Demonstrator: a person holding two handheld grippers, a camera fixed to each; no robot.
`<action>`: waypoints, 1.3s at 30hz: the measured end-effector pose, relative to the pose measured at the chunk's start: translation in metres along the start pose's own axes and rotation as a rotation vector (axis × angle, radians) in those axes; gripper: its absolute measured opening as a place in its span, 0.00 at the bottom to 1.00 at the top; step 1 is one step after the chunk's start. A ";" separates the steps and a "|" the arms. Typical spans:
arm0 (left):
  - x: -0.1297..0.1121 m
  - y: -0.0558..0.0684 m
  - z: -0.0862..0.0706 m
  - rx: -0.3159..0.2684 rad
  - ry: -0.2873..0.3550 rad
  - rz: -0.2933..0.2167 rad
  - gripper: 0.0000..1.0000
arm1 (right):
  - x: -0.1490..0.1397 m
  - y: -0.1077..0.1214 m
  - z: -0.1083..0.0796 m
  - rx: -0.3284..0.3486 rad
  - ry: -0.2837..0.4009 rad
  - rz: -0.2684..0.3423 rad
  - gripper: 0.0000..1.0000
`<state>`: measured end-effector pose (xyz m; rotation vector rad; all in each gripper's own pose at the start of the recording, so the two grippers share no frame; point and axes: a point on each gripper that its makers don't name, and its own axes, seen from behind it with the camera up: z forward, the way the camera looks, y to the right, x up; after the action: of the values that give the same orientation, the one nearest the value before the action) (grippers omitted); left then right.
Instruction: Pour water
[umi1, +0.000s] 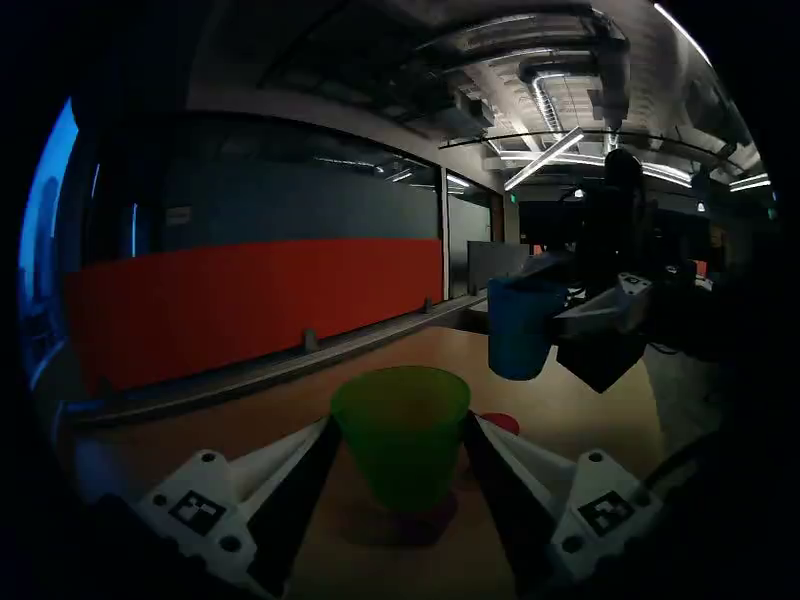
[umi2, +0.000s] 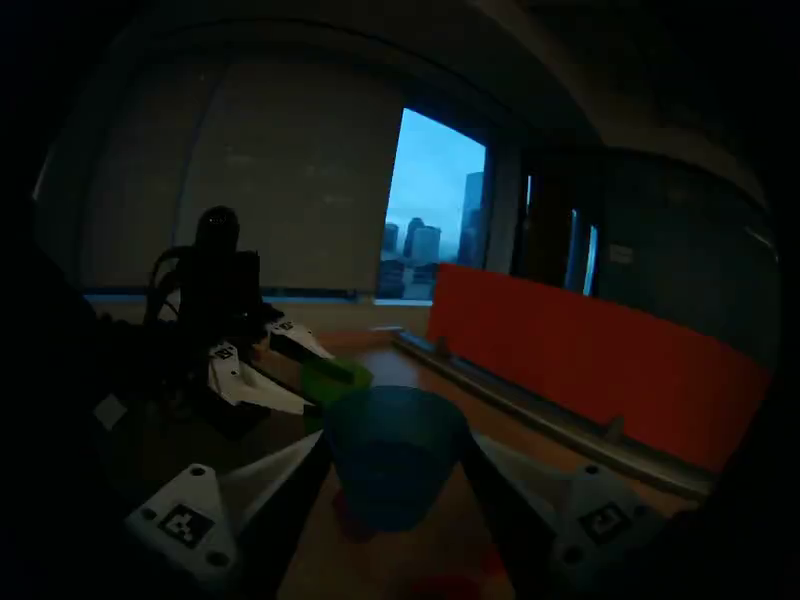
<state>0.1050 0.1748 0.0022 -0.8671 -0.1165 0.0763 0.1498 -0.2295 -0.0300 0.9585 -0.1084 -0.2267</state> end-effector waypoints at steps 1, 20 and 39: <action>0.000 0.000 -0.001 -0.001 0.000 0.000 0.86 | 0.001 0.000 0.000 0.000 0.001 -0.001 0.92; -0.003 0.005 -0.003 -0.017 -0.005 0.000 0.86 | 0.026 0.001 0.008 0.004 0.073 0.021 0.92; -0.005 0.012 -0.003 -0.042 -0.013 0.003 0.86 | 0.040 0.006 0.018 0.003 0.113 0.005 0.91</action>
<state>0.1001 0.1798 -0.0093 -0.9092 -0.1295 0.0827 0.1859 -0.2501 -0.0149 0.9717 -0.0071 -0.1674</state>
